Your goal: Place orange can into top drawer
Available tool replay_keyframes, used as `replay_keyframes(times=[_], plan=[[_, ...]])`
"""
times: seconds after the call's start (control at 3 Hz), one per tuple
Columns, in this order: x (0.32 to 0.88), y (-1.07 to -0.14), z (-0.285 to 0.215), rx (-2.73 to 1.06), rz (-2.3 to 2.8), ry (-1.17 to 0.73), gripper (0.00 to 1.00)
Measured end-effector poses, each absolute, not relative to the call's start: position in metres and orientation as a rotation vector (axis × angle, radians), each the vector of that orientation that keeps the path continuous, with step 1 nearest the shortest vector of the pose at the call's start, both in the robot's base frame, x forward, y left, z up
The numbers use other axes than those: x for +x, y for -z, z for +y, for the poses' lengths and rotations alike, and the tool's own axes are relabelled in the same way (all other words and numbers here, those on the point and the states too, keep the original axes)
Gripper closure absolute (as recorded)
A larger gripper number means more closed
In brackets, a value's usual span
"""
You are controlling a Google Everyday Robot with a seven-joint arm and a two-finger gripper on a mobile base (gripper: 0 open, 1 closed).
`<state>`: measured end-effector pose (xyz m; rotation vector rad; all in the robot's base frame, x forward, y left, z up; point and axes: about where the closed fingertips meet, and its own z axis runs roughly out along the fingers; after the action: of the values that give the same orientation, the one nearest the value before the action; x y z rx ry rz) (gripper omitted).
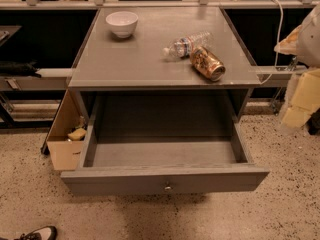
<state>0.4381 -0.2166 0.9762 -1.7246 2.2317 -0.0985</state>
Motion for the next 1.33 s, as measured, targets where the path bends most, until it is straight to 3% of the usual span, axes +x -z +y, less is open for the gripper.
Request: replay_keyframes(times=[1.33], plan=[[0.5, -0.944, -0.18, -1.542, 2.229, -0.016, 0.0]])
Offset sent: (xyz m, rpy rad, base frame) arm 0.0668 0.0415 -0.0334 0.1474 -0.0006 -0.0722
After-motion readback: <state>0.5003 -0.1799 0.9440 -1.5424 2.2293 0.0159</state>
